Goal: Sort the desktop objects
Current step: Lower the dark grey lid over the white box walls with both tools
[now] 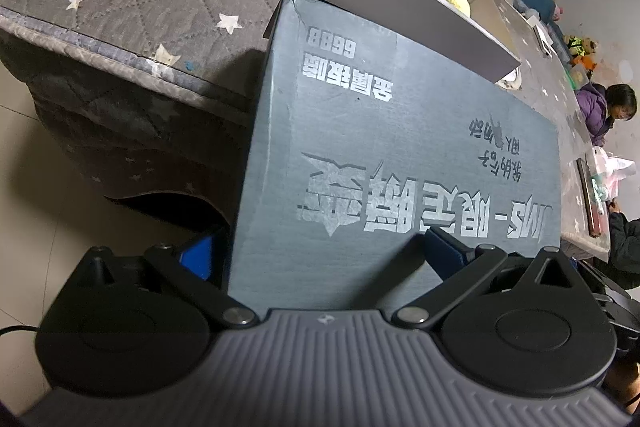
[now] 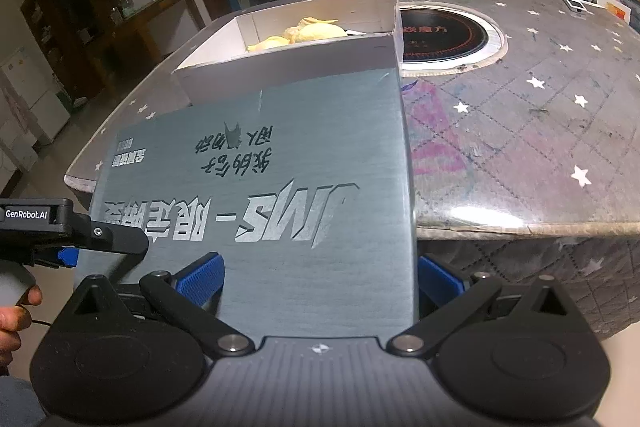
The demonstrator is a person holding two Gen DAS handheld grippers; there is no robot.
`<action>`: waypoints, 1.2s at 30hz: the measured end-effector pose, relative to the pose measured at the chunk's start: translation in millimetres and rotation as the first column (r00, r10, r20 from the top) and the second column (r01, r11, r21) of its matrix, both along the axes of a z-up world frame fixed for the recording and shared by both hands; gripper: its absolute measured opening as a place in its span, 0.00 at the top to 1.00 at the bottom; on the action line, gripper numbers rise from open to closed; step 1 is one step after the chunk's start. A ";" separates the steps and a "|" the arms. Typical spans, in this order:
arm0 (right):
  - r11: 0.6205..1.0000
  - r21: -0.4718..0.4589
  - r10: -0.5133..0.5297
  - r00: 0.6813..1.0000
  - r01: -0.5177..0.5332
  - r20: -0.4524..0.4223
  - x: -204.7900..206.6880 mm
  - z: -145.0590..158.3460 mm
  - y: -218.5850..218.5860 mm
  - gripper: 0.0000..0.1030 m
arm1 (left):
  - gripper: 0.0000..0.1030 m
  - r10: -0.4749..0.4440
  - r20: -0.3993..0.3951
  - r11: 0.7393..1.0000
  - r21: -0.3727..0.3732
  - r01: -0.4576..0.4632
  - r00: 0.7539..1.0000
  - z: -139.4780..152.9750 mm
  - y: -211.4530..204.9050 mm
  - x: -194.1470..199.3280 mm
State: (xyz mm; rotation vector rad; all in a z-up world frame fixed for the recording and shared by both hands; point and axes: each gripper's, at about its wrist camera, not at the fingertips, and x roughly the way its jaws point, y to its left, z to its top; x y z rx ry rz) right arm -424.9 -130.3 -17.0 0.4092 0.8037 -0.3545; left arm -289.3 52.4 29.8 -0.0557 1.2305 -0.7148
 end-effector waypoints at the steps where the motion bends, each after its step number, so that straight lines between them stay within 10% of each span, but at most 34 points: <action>1: 1.000 0.000 0.001 1.000 -0.001 -0.001 0.4 -0.5 -0.5 0.00 | 0.00 -0.001 0.001 1.000 0.000 0.001 1.000 -0.2 -0.2 0.1; 36: 0.998 0.001 0.070 0.995 -0.070 0.074 -1.6 0.1 -13.9 0.00 | 0.00 -0.092 0.060 0.995 -0.023 0.094 0.994 5.3 1.7 -1.4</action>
